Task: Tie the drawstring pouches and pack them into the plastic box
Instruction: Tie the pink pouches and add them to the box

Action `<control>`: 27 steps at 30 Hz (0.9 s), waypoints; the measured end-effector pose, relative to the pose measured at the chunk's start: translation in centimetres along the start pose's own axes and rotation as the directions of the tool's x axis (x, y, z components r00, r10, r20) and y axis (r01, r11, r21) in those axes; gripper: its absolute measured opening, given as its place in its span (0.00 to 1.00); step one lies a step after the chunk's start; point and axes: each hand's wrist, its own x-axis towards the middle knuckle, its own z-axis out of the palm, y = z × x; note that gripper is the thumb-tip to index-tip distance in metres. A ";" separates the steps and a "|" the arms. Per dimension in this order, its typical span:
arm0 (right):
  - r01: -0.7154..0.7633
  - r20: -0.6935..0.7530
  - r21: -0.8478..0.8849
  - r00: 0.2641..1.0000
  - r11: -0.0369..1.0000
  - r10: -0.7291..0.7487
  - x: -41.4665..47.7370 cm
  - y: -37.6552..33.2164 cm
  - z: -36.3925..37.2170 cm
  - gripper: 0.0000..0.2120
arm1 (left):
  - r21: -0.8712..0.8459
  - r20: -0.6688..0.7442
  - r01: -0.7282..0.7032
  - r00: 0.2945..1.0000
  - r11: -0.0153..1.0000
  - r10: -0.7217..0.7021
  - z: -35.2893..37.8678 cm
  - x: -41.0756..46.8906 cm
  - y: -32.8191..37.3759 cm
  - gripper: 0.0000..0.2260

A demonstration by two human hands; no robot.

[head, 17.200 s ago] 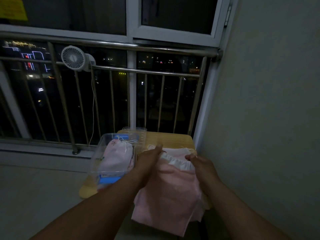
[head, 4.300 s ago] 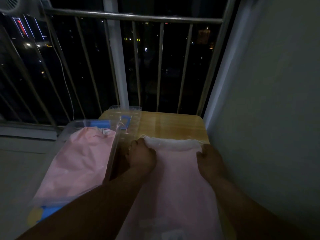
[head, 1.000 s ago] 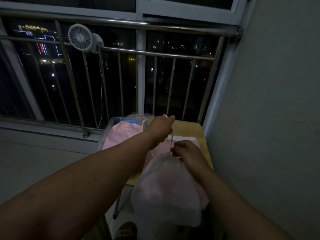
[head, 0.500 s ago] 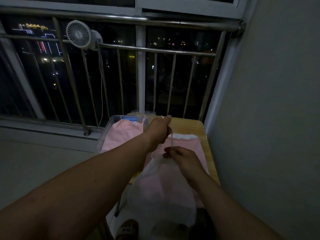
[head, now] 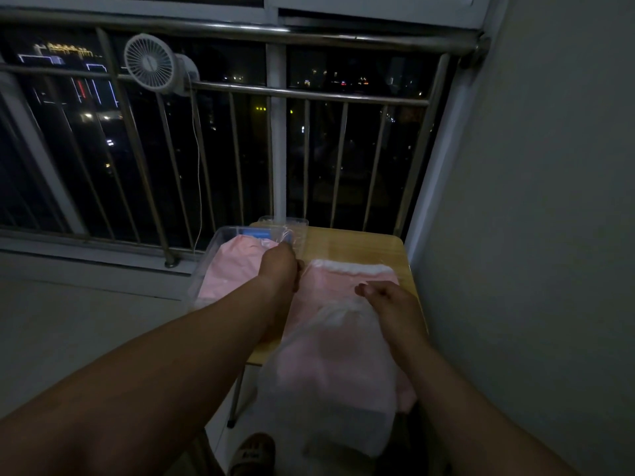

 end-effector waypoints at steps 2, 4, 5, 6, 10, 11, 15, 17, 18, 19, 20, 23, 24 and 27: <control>0.072 0.080 -0.059 0.994 0.996 -0.067 -0.1 -0.8 0.3 0.07 | 0.004 0.034 0.016 0.999 1.000 -0.016 0.6 0.2 0.0 0.12; 0.057 0.153 0.001 0.987 0.998 -0.056 -0.5 -1.3 0.5 0.07 | -0.019 0.113 -0.018 0.993 1.000 0.020 1.4 0.5 0.1 0.11; 0.029 0.174 0.032 0.984 0.999 -0.034 -0.6 -1.3 0.6 0.06 | -0.034 0.150 -0.041 0.988 0.999 0.046 1.7 0.5 0.2 0.11; -0.011 0.191 0.061 0.982 0.998 -0.001 -0.7 -1.2 0.7 0.07 | -0.054 0.186 -0.060 0.980 0.997 0.069 2.0 0.4 0.4 0.10; -0.076 0.250 -0.015 0.965 0.997 0.077 -1.0 -1.1 0.8 0.12 | -0.126 0.273 -0.104 0.952 0.987 0.135 3.0 -0.2 1.8 0.11; -0.057 0.275 -0.058 0.959 0.997 0.070 -1.2 -1.3 0.9 0.13 | -0.137 0.297 -0.116 0.943 0.984 0.152 3.3 -0.4 2.1 0.11; 0.022 0.394 -0.179 0.918 0.984 0.052 -2.2 -1.3 1.3 0.12 | -0.170 0.379 -0.144 0.904 0.975 0.200 4.4 -1.2 2.5 0.14; 0.043 0.472 -0.195 0.880 0.980 0.055 -2.3 -1.2 1.4 0.12 | -0.153 0.388 -0.158 0.898 0.976 0.206 4.9 -1.2 2.3 0.17; 0.054 0.507 -0.198 0.860 0.979 0.055 -2.5 -1.3 1.5 0.12 | -0.144 0.389 -0.166 0.897 0.976 0.210 5.1 -1.1 2.1 0.18; 0.067 0.538 -0.198 0.841 0.978 0.051 -2.6 -1.3 1.6 0.13 | -0.134 0.382 -0.172 0.899 0.976 0.211 5.2 -1.0 1.8 0.19; 0.074 0.559 -0.201 0.827 0.977 0.053 -2.8 -1.4 1.7 0.14 | -0.133 0.379 -0.175 0.900 0.975 0.214 5.3 -0.9 1.5 0.20; 0.074 0.574 -0.220 0.816 0.973 0.068 -3.0 -1.5 2.1 0.14 | -0.141 0.413 -0.174 0.884 0.975 0.218 5.5 -1.0 1.3 0.19; 0.065 0.570 -0.223 0.818 0.973 0.076 -3.0 -1.5 2.1 0.12 | -0.122 0.453 -0.173 0.866 0.977 0.210 5.4 -1.4 1.3 0.18; 0.018 0.536 -0.180 0.840 0.983 0.083 -2.9 -1.4 1.9 0.09 | 0.308 0.552 -0.331 0.826 0.892 0.115 4.9 -1.0 0.9 0.20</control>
